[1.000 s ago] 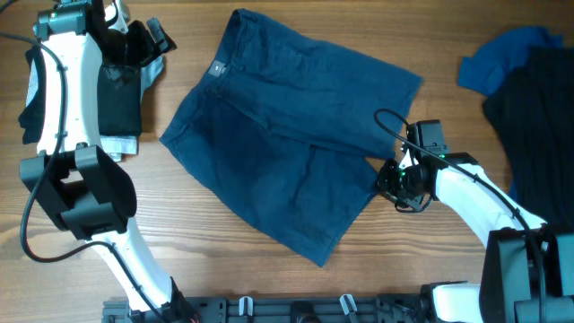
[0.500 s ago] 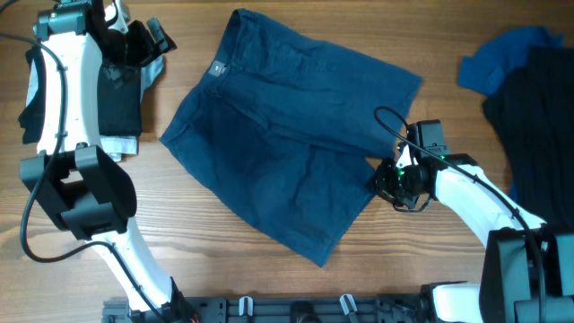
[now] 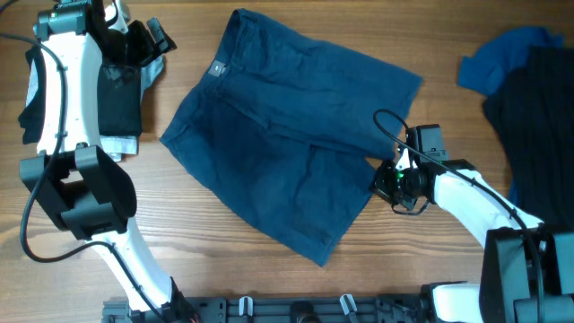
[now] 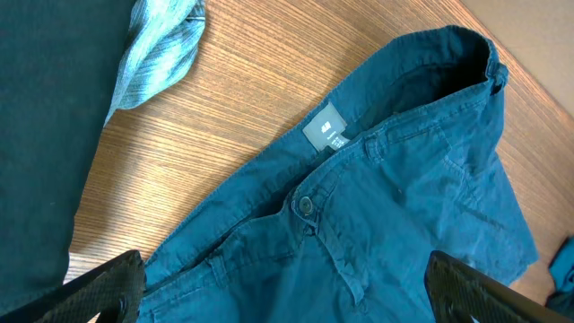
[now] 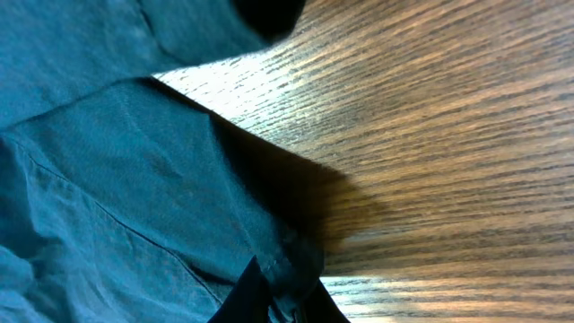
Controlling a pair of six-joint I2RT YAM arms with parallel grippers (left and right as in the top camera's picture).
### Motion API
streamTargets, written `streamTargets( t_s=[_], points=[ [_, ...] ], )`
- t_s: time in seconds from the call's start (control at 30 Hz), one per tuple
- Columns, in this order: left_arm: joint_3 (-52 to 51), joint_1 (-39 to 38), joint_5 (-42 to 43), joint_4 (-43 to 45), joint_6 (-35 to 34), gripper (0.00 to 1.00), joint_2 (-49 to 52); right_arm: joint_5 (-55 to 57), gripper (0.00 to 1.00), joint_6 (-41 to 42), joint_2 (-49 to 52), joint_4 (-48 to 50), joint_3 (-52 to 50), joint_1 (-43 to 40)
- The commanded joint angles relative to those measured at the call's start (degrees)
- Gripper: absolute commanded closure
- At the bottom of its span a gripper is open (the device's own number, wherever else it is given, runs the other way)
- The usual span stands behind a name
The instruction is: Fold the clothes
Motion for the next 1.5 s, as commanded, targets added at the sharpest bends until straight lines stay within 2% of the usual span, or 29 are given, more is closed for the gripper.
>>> streamTargets(
  t_s=[0.0,0.1,0.43,0.5,0.6,1.0,1.17,1.3,1.47],
  points=[
    [0.11,-0.11,-0.11,-0.04,0.13,0.00,0.85,0.96,0.89,-0.26,0.79,-0.74,0.00,0.39],
    [0.11,-0.13,-0.11,-0.04,0.13,0.00,0.85,0.92,0.86,-0.44,0.72,-2.54,0.57,0.39],
    [0.11,-0.13,-0.11,-0.04,0.13,0.00,0.85,0.35,0.85,-1.86,0.72,-6.14,3.45,0.39],
    [0.11,-0.13,-0.11,-0.04,0.13,0.00,0.85,0.57,0.77,-1.88,0.72,-5.18,3.45,0.39],
    [0.11,-0.13,-0.11,-0.04,0.13,0.00,0.85,0.85,0.73,-1.66,0.72,-4.24,3.43,0.39],
    [0.11,-0.11,-0.11,-0.04,0.13,0.00,0.85,4.85,0.78,-1.49,0.74,-1.77,3.41,0.39],
    [0.11,-0.13,-0.11,-0.04,0.13,0.00,0.85,4.90,0.96,-1.53,0.74,-1.66,3.39,0.39],
    [0.11,-0.11,-0.11,-0.04,0.13,0.00,0.85,6.67,0.96,-2.49,0.72,-0.46,3.43,-0.15],
    [0.11,-0.13,-0.11,-0.04,0.13,0.00,0.85,7.21,0.96,-9.38,0.74,2.16,3.45,-6.75]
  ],
)
